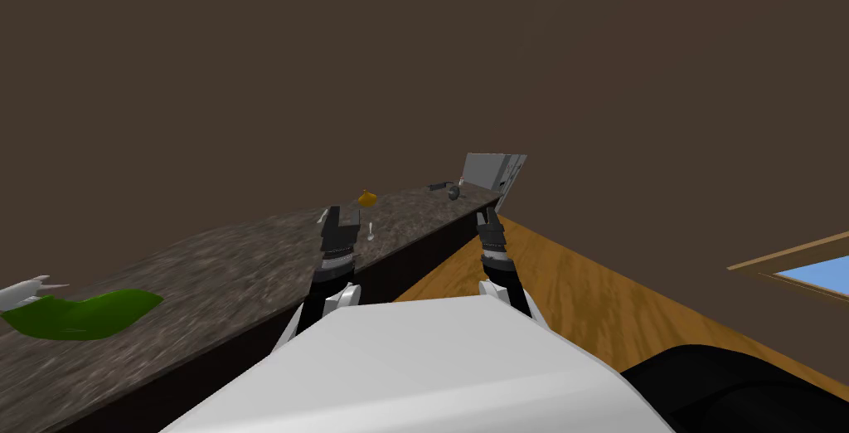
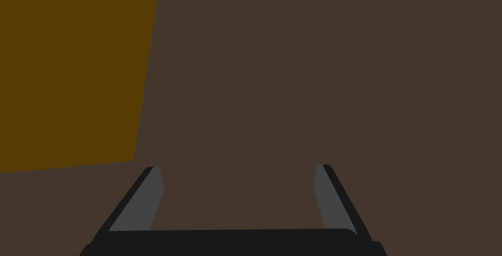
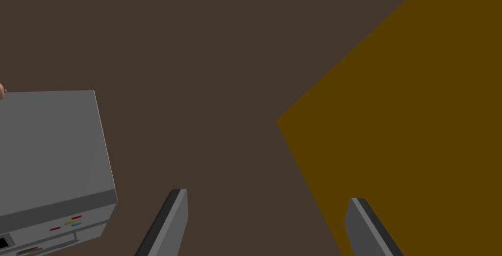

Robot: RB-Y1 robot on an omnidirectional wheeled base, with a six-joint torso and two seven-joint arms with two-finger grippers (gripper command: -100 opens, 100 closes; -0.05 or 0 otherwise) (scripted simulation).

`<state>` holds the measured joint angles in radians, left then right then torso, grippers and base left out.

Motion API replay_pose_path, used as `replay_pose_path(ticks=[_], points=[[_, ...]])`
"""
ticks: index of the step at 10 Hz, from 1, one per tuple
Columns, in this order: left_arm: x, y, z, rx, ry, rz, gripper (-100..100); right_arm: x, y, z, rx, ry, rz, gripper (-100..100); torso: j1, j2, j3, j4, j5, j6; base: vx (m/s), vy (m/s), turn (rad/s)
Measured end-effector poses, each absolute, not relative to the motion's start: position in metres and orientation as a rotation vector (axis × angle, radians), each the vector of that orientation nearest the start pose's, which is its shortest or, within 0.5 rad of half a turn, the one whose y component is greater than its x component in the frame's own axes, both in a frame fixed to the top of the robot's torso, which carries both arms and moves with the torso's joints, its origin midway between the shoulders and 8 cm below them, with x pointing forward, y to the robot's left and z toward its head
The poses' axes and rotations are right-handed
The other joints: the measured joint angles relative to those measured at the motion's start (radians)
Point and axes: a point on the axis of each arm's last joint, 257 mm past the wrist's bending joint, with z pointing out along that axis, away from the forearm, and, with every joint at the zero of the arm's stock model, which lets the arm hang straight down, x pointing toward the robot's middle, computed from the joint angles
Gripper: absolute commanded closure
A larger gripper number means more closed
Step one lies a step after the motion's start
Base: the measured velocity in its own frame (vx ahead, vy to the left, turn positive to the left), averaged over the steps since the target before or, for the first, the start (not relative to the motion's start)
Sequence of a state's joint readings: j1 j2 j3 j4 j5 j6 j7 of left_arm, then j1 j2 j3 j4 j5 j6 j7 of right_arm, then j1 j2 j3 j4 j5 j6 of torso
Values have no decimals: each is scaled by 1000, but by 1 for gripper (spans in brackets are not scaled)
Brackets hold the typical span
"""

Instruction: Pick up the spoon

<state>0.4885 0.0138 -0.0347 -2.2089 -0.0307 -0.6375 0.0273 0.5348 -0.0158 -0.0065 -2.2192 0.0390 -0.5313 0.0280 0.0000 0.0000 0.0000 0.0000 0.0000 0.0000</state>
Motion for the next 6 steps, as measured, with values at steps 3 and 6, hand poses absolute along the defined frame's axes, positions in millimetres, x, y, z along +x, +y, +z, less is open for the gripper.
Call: replay_pose_path(ticks=[3,6], points=[[348,258,2,-573,692,-1347,-100,347,-281,-8,658,697,1221,0,4,3,2,1,1,0,-50,50,23],[364,271,-26,-593,810,-1304,-100,347,-281,-8,657,697,1221,0,5,6,3,1,1,0,-80,63,26]])
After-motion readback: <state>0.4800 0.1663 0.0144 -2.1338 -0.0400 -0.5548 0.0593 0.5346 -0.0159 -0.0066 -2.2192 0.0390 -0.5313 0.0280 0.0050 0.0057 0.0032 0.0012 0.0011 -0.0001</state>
